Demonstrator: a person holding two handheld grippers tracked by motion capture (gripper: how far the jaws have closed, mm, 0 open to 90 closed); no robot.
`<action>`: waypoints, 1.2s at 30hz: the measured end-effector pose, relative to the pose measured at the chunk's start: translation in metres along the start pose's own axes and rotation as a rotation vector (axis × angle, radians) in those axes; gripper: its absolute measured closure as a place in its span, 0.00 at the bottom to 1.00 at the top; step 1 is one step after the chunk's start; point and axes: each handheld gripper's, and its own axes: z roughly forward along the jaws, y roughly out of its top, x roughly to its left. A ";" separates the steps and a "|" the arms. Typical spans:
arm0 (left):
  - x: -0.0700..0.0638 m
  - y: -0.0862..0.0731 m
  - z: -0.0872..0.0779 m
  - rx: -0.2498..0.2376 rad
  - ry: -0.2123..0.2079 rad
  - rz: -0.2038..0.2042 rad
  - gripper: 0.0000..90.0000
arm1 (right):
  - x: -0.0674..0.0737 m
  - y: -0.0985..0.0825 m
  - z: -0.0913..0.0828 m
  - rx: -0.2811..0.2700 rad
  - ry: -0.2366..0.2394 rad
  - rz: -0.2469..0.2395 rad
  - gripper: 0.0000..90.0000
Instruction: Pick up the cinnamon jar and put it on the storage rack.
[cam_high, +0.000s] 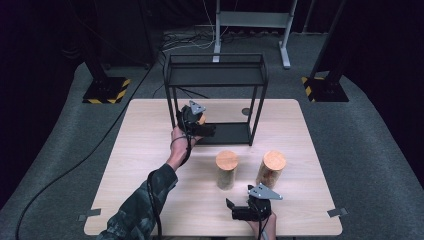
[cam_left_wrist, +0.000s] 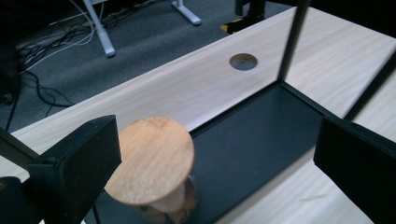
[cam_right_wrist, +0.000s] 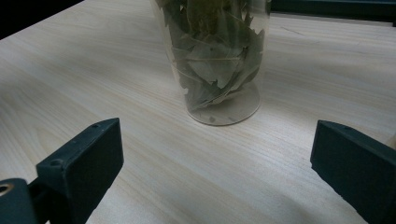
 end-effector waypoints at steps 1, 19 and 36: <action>-0.001 -0.002 -0.003 0.004 -0.005 0.011 0.00 | 0.000 0.000 0.000 -0.002 -0.001 -0.002 0.02; -0.018 -0.054 -0.046 0.014 -0.091 0.063 0.00 | 0.000 0.000 0.000 -0.001 0.000 0.001 0.02; -0.030 -0.121 -0.091 0.049 -0.087 0.086 0.00 | 0.000 0.000 0.000 -0.002 -0.003 -0.001 0.02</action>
